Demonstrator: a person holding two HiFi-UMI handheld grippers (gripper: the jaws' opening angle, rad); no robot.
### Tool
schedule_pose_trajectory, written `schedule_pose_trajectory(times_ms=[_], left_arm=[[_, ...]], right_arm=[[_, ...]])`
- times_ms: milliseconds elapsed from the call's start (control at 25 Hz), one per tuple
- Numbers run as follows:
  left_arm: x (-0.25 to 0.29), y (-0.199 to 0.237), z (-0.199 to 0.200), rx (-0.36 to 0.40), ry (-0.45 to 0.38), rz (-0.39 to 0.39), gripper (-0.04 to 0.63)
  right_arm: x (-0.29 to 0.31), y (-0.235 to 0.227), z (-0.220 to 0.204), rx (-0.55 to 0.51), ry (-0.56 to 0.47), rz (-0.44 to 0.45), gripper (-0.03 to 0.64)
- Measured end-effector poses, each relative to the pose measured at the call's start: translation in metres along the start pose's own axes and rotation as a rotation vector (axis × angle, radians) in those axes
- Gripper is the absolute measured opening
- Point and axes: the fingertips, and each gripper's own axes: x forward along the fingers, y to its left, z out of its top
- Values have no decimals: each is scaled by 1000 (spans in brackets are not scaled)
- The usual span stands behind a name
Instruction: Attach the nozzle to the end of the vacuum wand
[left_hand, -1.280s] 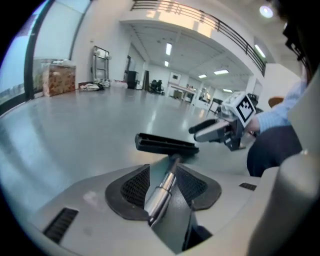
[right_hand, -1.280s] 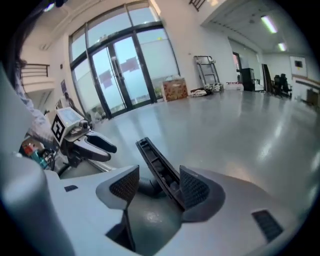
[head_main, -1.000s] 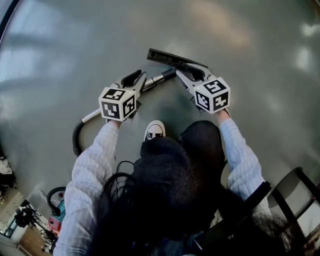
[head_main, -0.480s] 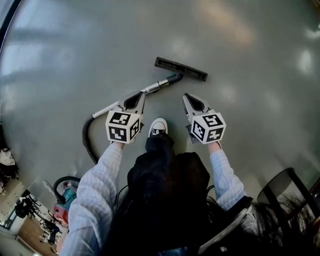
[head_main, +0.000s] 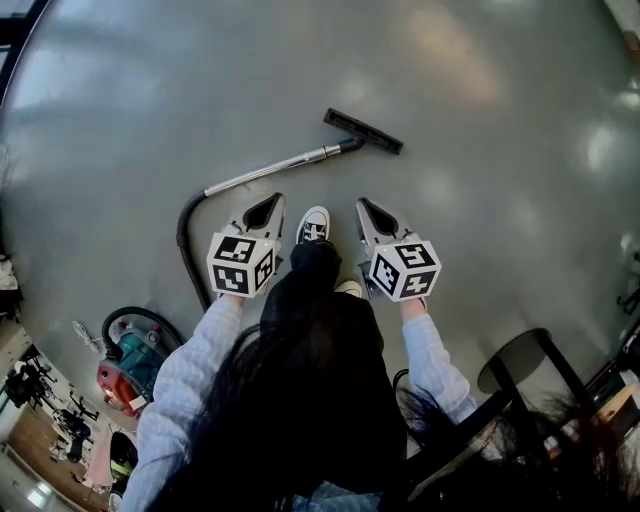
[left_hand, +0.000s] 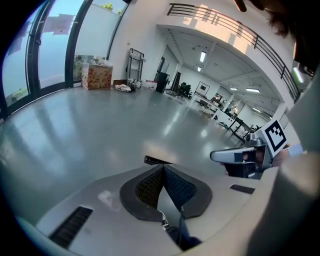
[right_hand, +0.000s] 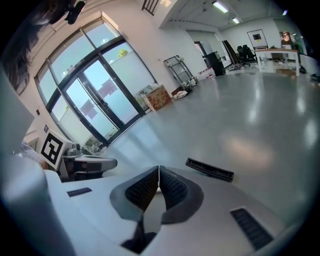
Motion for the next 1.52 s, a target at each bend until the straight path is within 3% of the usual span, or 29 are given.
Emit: schedule_pose_trajectory(times_ms=[240,560,880,1080,1280,1520], left_arm=[[-76,-65,38,-4,-26,-39,6],[-170,-151,86,-21,-145,-77,6],[-304,-233,105,-83,-257,-110,6],[-363,-249,107,-152,-324,-91,6],[-402,-245,99,-236,-399,-70,6],[-441,-250,76,-180,-404,-70,6]], right_arm=[[-83,57,57,-22,-20,-35,12],[-204,118,103,-34,-78,-71,12],[-335,191,85,-53,-53,-48,12],[-372,208,79,-5,-86,-80,12],[-374,227,79,-5,-96,-75,12],[-373,271,83,-57,-111,-41,12]])
